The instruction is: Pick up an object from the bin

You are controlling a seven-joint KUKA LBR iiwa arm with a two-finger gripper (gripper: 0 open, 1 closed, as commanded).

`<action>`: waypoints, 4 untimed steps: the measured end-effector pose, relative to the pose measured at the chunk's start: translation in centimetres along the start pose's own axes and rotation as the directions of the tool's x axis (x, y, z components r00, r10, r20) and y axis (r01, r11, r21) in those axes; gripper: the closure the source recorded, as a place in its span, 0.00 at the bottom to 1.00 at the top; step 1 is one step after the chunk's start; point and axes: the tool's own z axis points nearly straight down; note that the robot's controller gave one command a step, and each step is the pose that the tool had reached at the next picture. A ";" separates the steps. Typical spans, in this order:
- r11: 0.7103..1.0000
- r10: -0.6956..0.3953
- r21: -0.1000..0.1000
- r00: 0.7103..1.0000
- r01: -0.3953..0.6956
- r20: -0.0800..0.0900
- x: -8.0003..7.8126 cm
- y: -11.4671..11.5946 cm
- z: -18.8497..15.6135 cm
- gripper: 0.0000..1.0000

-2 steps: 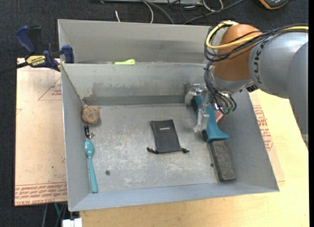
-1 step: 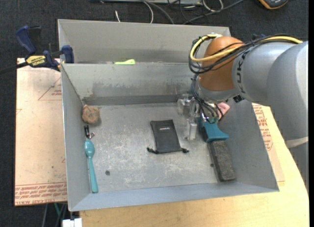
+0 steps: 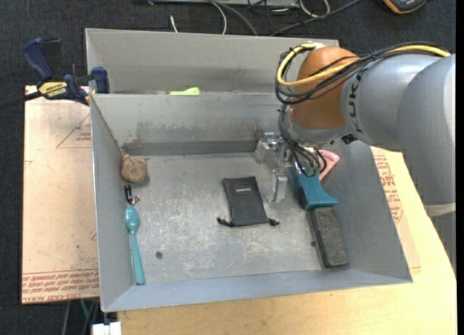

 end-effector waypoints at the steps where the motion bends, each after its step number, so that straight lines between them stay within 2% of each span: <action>1: 1.000 -0.009 -0.002 1.000 0.009 -0.001 -0.1 1.0 -2.0 0.00; 2: 0.993 -0.120 -0.002 0.993 0.120 0.002 1.3 2.3 -0.8 0.00; 3: 0.995 -0.096 -0.001 0.995 0.096 0.006 0.4 1.3 -0.8 1.00; 4: 0.995 -0.096 -0.001 0.995 0.096 0.006 0.5 1.3 -0.7 0.00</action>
Offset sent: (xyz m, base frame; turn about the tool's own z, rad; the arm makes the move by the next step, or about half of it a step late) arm -0.0175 0.0248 0.0052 -0.1276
